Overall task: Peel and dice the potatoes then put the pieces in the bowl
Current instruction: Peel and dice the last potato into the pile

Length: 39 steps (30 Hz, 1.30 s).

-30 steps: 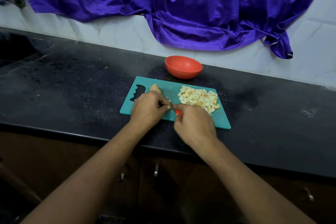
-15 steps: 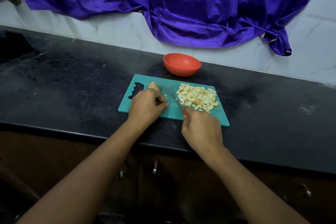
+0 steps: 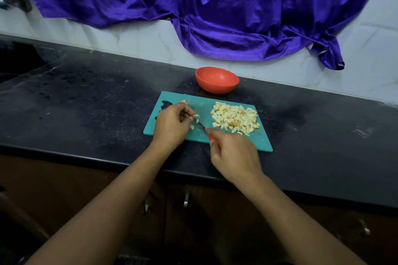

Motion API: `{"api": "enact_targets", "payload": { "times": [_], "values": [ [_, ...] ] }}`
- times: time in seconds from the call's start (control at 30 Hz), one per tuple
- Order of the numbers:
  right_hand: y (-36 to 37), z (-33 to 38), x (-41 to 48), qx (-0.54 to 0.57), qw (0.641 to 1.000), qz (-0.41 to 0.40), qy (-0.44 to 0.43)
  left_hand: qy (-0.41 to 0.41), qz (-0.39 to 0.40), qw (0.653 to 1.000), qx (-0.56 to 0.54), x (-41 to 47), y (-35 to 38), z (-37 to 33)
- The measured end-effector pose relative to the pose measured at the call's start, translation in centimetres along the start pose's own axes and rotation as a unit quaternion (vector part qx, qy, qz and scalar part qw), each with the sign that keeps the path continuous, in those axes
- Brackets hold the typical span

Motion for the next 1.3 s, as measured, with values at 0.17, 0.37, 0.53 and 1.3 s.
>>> {"api": "enact_targets", "payload": {
  "times": [0.17,0.37,0.53,1.3],
  "values": [
    [-0.7,-3.0,0.4,-0.016,0.998,-0.017,0.059,-0.005,0.010,1.000,0.015,-0.1,0.2,-0.2],
    [-0.9,-3.2,-0.1,0.031,0.997,-0.050,0.040,0.009,0.015,0.997,0.070,-0.2,0.3,-0.7],
    [-0.9,-3.5,-0.3,0.040,0.997,-0.056,0.039,-0.012,-0.009,1.000,-0.011,0.3,-0.4,0.4],
    [-1.0,-3.8,-0.4,0.049,0.996,-0.063,0.045,-0.025,0.048,0.980,0.190,1.0,0.0,0.7]
  ]
}}
Point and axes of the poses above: each hand's wrist, its own x-axis towards the middle knuckle, its own y-axis out of the palm, z = x × y, the point moved 10 cm from there along x, towards the middle knuckle, and after that the axes turned 6 degrees about x, right-handed, at the moved point
